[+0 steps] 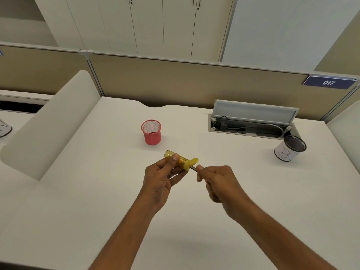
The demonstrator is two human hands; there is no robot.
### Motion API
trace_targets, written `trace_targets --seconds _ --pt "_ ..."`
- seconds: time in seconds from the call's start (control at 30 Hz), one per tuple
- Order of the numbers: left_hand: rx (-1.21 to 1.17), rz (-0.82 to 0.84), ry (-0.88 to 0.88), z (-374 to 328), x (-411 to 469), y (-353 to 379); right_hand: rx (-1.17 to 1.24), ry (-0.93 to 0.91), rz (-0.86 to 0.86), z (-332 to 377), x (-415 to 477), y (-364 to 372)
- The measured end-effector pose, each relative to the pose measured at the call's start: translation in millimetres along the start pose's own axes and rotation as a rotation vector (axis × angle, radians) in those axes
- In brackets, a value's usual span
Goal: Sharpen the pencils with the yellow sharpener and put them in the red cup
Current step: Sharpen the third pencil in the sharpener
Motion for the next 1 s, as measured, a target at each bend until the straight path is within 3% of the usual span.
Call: trace_targets --seconds 0.07,0.13,0.23,0.33,0.4,0.47,0.57,0.63,0.7,0.83,0.87,0.93,1.0 --pt "0.018 0.002 0.017 0 0 0 0.234 0.384 0.132 -7 -5 2" --pt "0.025 -0.001 0.026 -1 0 1 0.234 0.384 0.167 -5 -6 2" --pt "0.012 -0.024 0.033 -3 0 2 -0.059 -0.034 0.073 4 -5 2" --pt "-0.034 -0.036 0.006 -5 1 3 -0.515 -0.737 -0.191 19 -11 -3" --pt "-0.058 -0.042 -0.009 -6 2 2 -0.862 -1.11 -0.33 19 -18 -4" --pt "-0.061 -0.04 -0.018 -5 2 2 -1.012 -1.327 -0.405 17 -21 -4" --pt "-0.044 -0.031 -0.019 -2 1 2 -1.029 -1.428 -0.446 14 -22 -4" --pt "-0.03 -0.022 -0.009 -1 1 2 -0.922 -1.346 -0.414 11 -21 -3" --pt "-0.014 -0.003 0.006 -1 0 2 -0.622 -1.048 -0.344 10 -21 0" --pt "0.026 0.025 0.034 -5 -1 2 0.165 0.056 -0.093 -2 -14 1" --pt "0.033 0.028 0.037 -5 -1 1 0.269 0.246 -0.014 -4 -16 3" --pt "0.04 0.029 0.047 -6 -2 1 0.292 0.342 0.069 -1 -18 1" --pt "0.036 0.018 0.054 -7 -2 2 0.124 0.144 0.052 1 -16 0"
Point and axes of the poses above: each hand's wrist, its own x-axis towards the middle knuckle, its own y-axis out of the palm, z = x × y, the point moved 5 cm from there along x, towards the middle knuckle, and after that the axes turned 10 degrees about -z, right-handed, at the moved point
